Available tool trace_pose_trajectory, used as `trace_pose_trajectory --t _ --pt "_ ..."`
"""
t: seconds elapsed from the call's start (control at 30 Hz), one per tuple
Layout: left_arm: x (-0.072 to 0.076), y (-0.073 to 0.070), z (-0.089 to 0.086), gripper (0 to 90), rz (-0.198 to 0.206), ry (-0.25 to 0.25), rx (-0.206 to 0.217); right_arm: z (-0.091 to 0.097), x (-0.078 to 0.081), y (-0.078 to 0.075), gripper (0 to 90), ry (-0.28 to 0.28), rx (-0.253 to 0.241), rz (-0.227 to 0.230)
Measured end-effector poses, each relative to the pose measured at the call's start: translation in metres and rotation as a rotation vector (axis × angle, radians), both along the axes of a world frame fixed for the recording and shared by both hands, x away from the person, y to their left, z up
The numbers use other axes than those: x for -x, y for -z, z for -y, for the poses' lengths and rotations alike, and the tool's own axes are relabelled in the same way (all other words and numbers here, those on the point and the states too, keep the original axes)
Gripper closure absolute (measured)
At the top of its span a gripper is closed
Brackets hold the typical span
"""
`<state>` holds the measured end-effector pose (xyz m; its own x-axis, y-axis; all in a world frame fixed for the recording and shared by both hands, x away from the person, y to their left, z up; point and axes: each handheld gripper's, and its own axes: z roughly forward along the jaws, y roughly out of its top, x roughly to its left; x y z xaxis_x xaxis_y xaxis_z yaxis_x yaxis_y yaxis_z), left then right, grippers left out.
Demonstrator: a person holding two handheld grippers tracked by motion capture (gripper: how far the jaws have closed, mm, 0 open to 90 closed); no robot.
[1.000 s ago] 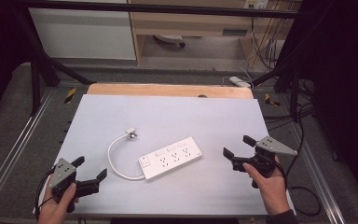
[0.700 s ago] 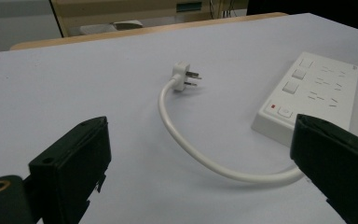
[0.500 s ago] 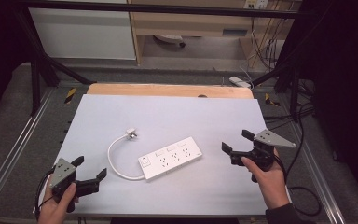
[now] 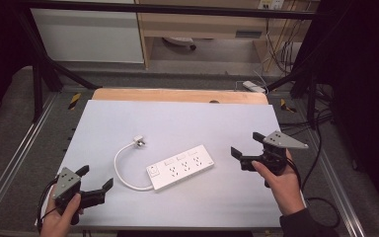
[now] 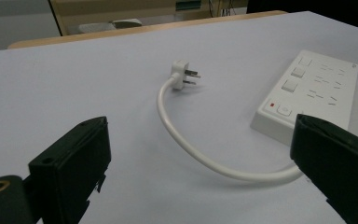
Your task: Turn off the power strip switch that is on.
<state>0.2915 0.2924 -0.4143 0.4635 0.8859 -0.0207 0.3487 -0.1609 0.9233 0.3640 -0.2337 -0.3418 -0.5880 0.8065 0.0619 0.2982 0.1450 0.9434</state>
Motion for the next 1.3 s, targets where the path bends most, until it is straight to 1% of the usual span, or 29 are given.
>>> trace_pose_trajectory --t 0.17,0.3,0.8,0.97,1.03,1.17,1.27,1.3 --pt "0.000 0.000 0.000 4.9 -0.002 0.003 0.003 -0.002 -0.003 -0.002 3.2 -0.009 0.007 -0.002" --pt "0.000 0.000 0.000 4.9 -0.002 0.004 0.002 -0.003 -0.006 -0.003 3.1 -0.016 0.003 -0.006" --pt "0.000 0.001 0.001 4.9 -0.008 0.010 -0.002 -0.015 -0.016 -0.010 2.9 -0.047 0.033 -0.005" --pt "0.000 0.001 0.001 4.9 -0.011 0.011 -0.001 -0.022 -0.021 -0.012 2.9 -0.058 0.035 -0.012" --pt "0.000 0.001 0.001 4.9 -0.011 0.011 -0.002 -0.028 -0.026 -0.011 3.1 -0.067 0.046 -0.021" --pt "-0.001 0.001 0.001 4.9 -0.011 0.013 -0.005 -0.035 -0.029 -0.009 3.3 -0.078 0.054 -0.025" --pt "-0.001 0.001 0.001 4.9 -0.012 0.014 -0.005 -0.044 -0.032 -0.007 6.3 -0.097 0.069 -0.028" --pt "-0.001 0.001 0.001 4.9 -0.012 0.014 -0.005 -0.044 -0.032 -0.007 6.3 -0.097 0.069 -0.028"
